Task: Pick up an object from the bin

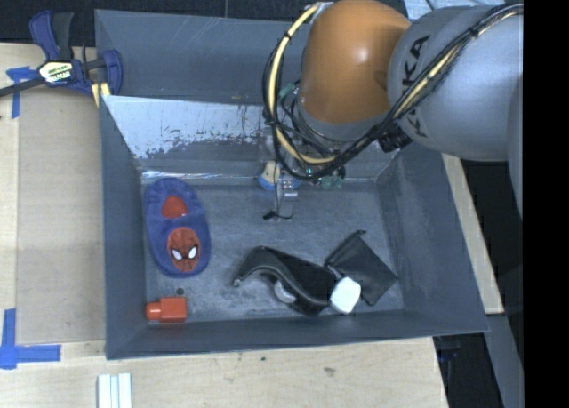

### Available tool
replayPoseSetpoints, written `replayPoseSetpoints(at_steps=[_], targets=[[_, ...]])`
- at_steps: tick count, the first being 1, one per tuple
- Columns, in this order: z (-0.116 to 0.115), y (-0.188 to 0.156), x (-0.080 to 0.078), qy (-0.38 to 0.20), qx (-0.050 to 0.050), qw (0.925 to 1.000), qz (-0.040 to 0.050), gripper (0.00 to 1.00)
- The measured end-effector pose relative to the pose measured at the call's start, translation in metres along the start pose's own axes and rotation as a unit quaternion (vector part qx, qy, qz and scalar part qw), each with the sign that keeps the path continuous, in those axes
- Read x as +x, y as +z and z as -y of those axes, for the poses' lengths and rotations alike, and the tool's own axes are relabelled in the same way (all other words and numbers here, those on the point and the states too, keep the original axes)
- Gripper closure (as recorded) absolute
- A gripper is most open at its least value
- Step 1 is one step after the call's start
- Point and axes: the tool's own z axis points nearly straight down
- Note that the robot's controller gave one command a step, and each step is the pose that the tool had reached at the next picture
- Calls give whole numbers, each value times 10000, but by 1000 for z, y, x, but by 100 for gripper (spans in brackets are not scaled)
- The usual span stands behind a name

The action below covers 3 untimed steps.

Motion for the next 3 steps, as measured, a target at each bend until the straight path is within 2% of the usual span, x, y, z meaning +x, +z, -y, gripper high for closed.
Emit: replayPoseSetpoints(at_steps=[1,2,3], targets=[[-34,63,10,-669,-1,9978,7,0],[17,103,22,-1544,15,9879,137,0],[-24,91,108,-1996,-4,9799,36,0]])
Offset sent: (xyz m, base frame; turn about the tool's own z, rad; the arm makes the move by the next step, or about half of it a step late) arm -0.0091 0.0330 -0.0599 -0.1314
